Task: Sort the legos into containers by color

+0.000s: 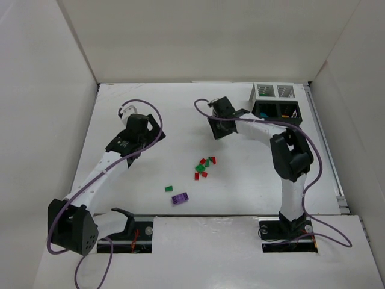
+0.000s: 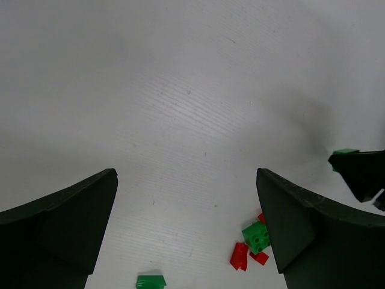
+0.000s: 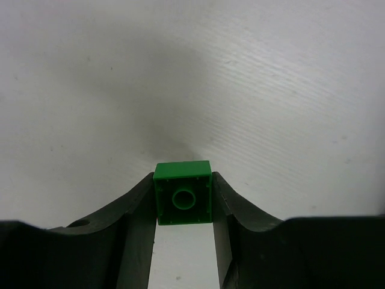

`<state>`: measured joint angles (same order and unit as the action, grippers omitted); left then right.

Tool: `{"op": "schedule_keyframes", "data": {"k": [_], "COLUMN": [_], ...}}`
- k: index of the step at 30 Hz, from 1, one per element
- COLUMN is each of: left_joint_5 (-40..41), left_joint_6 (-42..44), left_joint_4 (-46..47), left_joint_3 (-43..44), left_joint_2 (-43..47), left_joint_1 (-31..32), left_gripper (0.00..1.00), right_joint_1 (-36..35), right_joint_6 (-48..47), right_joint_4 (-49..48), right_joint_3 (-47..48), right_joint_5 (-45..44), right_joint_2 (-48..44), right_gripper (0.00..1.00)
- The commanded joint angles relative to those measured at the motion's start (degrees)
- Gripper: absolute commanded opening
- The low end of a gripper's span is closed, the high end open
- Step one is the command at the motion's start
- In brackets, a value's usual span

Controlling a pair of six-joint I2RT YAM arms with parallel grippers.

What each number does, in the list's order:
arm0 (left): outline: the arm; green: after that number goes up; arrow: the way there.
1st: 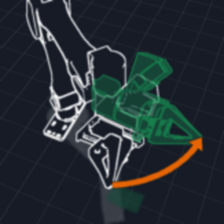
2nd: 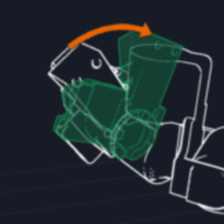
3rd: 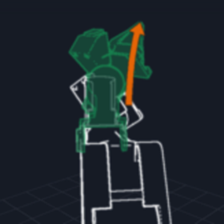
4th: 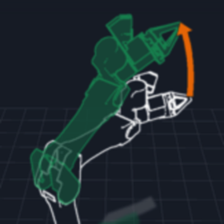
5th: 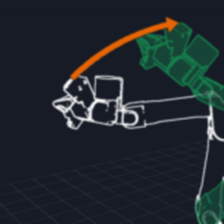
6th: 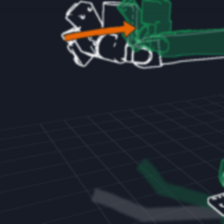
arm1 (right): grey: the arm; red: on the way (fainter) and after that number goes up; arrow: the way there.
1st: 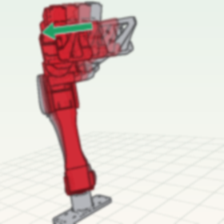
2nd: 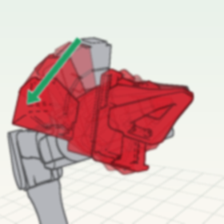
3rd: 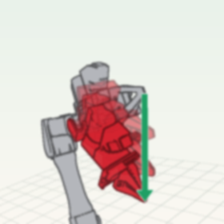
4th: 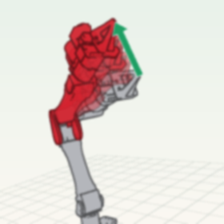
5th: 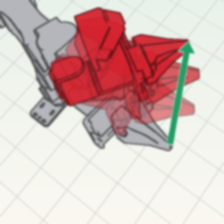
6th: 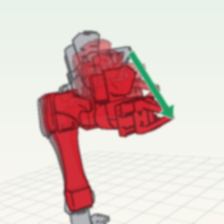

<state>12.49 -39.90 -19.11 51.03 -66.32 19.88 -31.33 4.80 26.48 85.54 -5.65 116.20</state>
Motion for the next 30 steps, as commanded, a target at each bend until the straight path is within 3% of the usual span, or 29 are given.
{"op": "schedule_keyframes", "data": {"k": [1, 7, 17, 19, 23, 30], "left_joint_5": [1.04, 1.04, 2.19, 2.71, 2.71, 0.87], "left_joint_6": [1.14, 2.80, 4.39, 5.00, 5.53, 6.15], "left_joint_4": [1.53, 2.67, 2.68, 2.68, 2.68, 2.68], "left_joint_3": [2.15, 3.73, 8.03, 9.35, 11.20, 13.14], "left_joint_2": [-0.55, -1.79, -6.44, -7.14, -8.73, -10.67], "left_joint_1": [0.07, 0.07, 0.07, 0.07, 0.07, 0.07], "left_gripper": [1.00, 1.00, 1.00, 1.00, 1.00, 1.00], "right_joint_1": [3.37, 12.86, 23.94, 24.56, 25.61, 25.01], "right_joint_6": [0.92, 0.92, 0.39, 0.39, 0.39, -0.23], "right_joint_4": [-0.29, 0.24, 4.37, 3.32, 3.13, -0.64], "right_joint_3": [3.75, 13.06, 29.06, 30.39, 32.76, 24.00], "right_joint_5": [-1.64, -4.02, -5.77, -5.78, -5.07, -3.15], "right_joint_2": [-8.97, -11.35, 1.56, 2.71, 4.82, -4.21], "right_gripper": [0.34, 0.33, 0.35, 0.41, 0.64, 0.69]}}
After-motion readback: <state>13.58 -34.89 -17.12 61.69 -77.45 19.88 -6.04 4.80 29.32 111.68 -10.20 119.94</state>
